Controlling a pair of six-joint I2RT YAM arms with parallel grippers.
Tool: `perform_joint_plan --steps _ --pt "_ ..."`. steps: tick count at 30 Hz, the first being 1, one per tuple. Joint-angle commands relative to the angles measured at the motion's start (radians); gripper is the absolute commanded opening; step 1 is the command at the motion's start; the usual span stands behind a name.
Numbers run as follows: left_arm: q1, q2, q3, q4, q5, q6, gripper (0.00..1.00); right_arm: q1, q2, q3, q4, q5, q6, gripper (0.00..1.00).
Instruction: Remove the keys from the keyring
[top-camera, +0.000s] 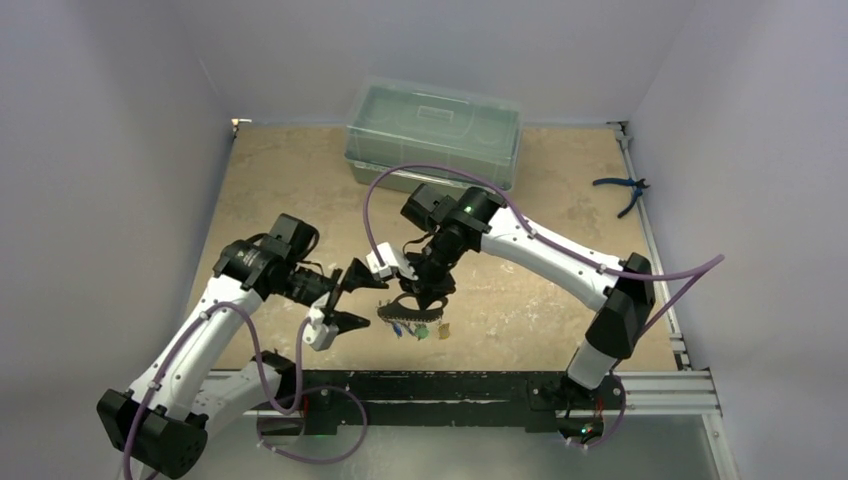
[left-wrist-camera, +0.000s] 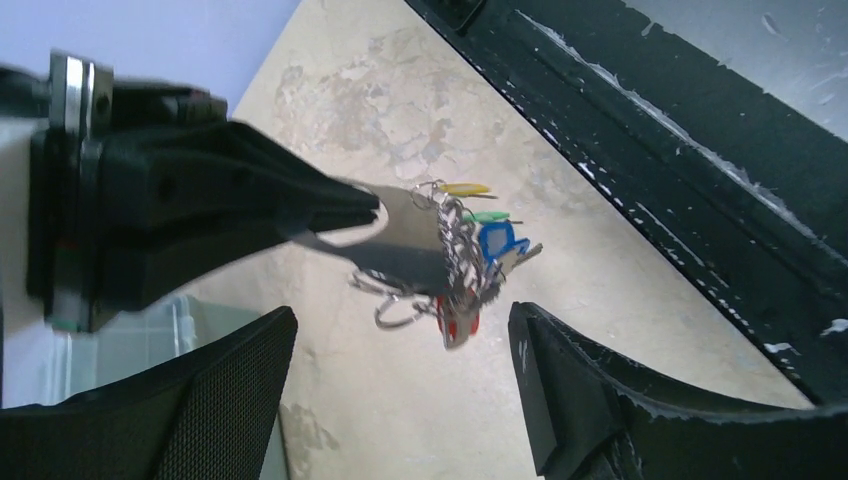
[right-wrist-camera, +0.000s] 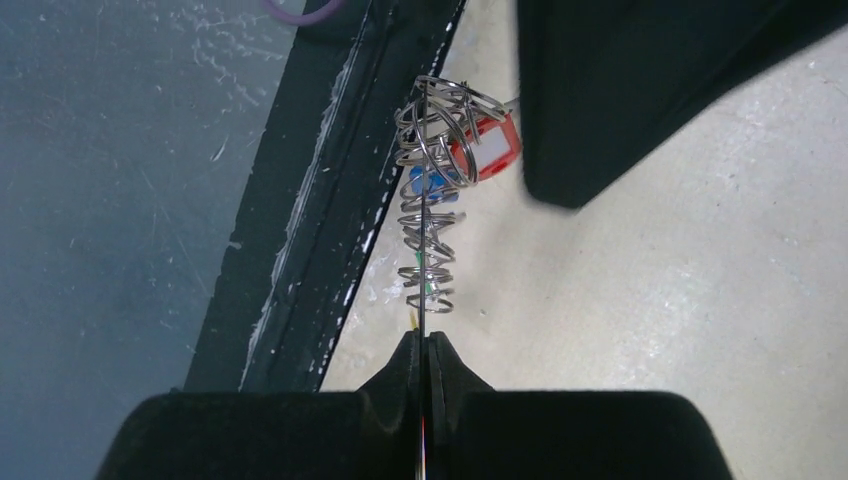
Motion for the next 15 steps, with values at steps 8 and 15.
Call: perform_joint_plan --steps 8,15 --pt "-0.178 0.012 -0.018 0.123 -0.139 -0.120 0.60 0.018 0.046 0.123 -0.051 -0.025 -0.023 0.00" --pt "-0.177 -0.027 -0.035 0.167 -0.209 -0.267 0.36 0.015 -0.048 0.014 0.000 0.018 0.003 0.00"
